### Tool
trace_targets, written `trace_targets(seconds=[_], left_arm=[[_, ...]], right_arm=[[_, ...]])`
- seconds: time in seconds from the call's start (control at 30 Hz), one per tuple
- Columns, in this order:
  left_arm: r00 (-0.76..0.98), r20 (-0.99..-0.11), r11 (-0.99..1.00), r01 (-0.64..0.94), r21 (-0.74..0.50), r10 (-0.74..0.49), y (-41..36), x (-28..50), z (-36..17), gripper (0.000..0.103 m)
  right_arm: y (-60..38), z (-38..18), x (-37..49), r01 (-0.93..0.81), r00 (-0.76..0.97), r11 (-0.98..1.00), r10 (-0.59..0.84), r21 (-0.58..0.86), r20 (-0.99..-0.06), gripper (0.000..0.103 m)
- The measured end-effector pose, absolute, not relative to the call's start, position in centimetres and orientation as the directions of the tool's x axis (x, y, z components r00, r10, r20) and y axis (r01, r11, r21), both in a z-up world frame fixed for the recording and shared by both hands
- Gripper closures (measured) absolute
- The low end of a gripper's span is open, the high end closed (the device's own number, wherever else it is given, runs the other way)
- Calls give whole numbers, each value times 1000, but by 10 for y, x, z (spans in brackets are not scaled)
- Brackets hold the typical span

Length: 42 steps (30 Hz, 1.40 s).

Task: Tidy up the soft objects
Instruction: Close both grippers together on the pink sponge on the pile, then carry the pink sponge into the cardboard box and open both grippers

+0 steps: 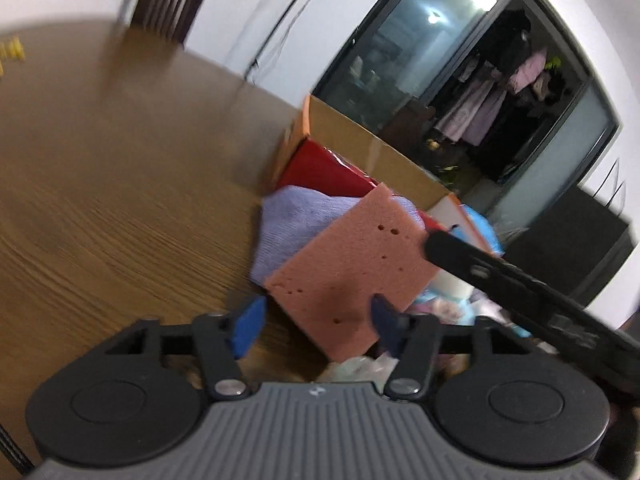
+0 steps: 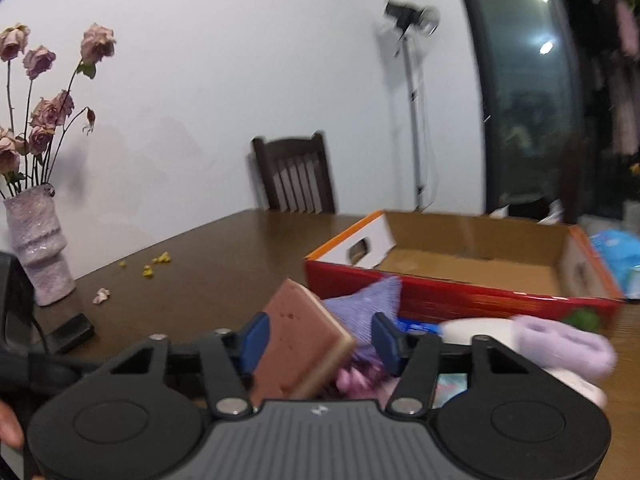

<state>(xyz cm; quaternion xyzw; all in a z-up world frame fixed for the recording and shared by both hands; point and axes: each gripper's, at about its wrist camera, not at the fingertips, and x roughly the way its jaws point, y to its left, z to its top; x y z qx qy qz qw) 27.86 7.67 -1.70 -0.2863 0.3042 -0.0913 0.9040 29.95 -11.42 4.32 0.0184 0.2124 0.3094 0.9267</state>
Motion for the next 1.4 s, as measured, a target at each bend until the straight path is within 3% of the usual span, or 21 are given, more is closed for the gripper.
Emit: trace_targets(seconds=[0.17, 0.37, 0.5, 0.8, 0.93, 1.0, 1.17, 1.27, 1.4], left_arm=[[854, -417, 785, -15, -619, -312, 94, 281, -6, 58], [915, -230, 808, 147, -571, -330, 90, 240, 61, 58], [900, -200, 819, 236, -522, -387, 65, 208, 77, 58], [805, -388, 825, 206, -526, -449, 30, 143, 12, 58], [763, -456, 828, 179, -532, -458, 26, 138, -1, 57], [756, -477, 839, 170, -517, -447, 22, 139, -8, 49], [778, -462, 858, 184, -480, -426, 24, 127, -10, 32], [769, -463, 855, 201, -479, -440, 26, 125, -11, 32], [745, -472, 846, 229, -482, -471, 24, 122, -16, 33]], right_arm=[[-106, 44, 310, -562, 719, 813, 571, 151, -396, 80], [-133, 84, 257, -572, 760, 805, 592, 157, -267, 81], [-163, 92, 193, -562, 779, 805, 592, 189, -207, 81], [-205, 16, 91, -433, 760, 808, 566, 401, -320, 81], [-209, -1, 69, -400, 757, 809, 556, 430, -343, 78], [-209, -7, 69, -365, 766, 827, 527, 427, -367, 75], [-219, -11, 68, -323, 794, 841, 490, 435, -358, 73], [-220, -13, 73, -304, 804, 836, 482, 457, -348, 59], [-218, -16, 89, -291, 808, 835, 475, 467, -347, 58]])
